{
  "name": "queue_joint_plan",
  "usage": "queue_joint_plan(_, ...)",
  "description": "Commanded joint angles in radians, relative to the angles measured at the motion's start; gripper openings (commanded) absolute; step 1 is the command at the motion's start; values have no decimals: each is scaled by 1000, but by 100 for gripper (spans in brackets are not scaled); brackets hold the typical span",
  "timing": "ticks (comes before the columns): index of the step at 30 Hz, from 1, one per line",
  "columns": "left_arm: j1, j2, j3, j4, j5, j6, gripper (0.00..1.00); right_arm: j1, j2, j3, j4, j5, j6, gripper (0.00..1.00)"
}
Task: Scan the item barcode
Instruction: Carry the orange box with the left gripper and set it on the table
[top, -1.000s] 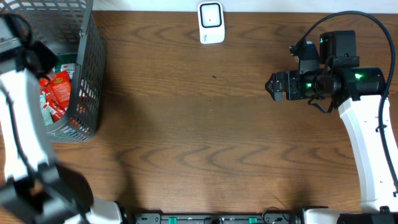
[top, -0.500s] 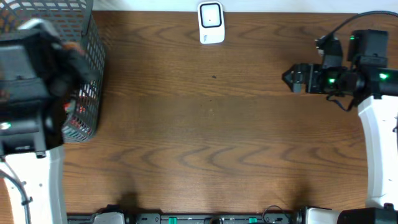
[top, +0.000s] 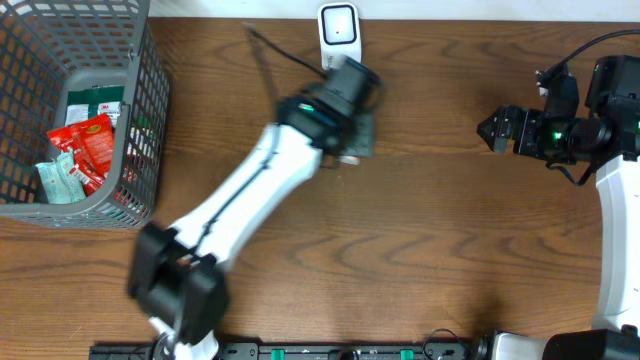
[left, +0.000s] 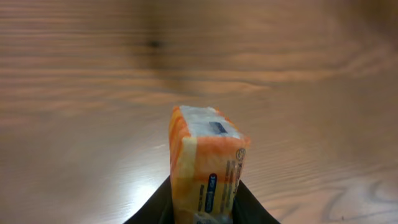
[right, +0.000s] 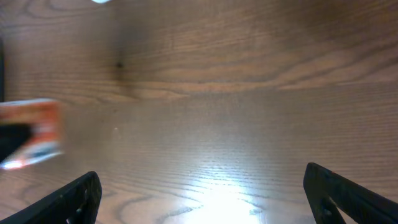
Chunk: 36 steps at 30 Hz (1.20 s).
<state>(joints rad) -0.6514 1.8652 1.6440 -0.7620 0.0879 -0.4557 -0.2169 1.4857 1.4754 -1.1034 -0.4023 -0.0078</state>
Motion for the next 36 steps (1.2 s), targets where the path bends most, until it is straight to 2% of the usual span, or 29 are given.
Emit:
queue_joint_plan(1, -79, 86, -6, 55, 17, -14, 24, -4, -14, 3, 0, 16, -8, 99)
queue_joint_plan(8, -183, 248, -6, 159, 17, -13, 24, -4, -14, 2, -9, 16, -8, 99)
queue_joint_plan(14, -197, 288, -6, 189, 17, -13, 25, -4, -14, 2, -10, 16, -8, 99)
queue_joint_plan(16, -197, 297, -6, 189, 17, -13, 38, -4, -14, 2, -13, 16, -8, 99)
queue_joint_plan(17, -197, 300, -6, 188, 17, -13, 39, -4, -14, 2, -13, 16, -8, 99)
queue_joint_plan(20, -197, 303, -6, 189, 17, -13, 69, -4, -14, 2, -15, 16, -8, 99)
queue_joint_plan(23, -196, 299, -5, 192, 17, 11, 81, -4, -14, 2, -15, 15, -8, 99)
queue_joint_plan(28, -184, 236, 28, 166, 5, 101, 84, -4, -14, 2, -4, -13, 39, 99)
queue_joint_plan(33, -126, 80, 74, 43, -70, 146, 84, -4, -14, 2, -10, -23, 39, 99)
queue_joint_plan(36, -43, -53, 129, -63, -81, 171, 84, -3, -14, 2, -13, -22, 130, 99)
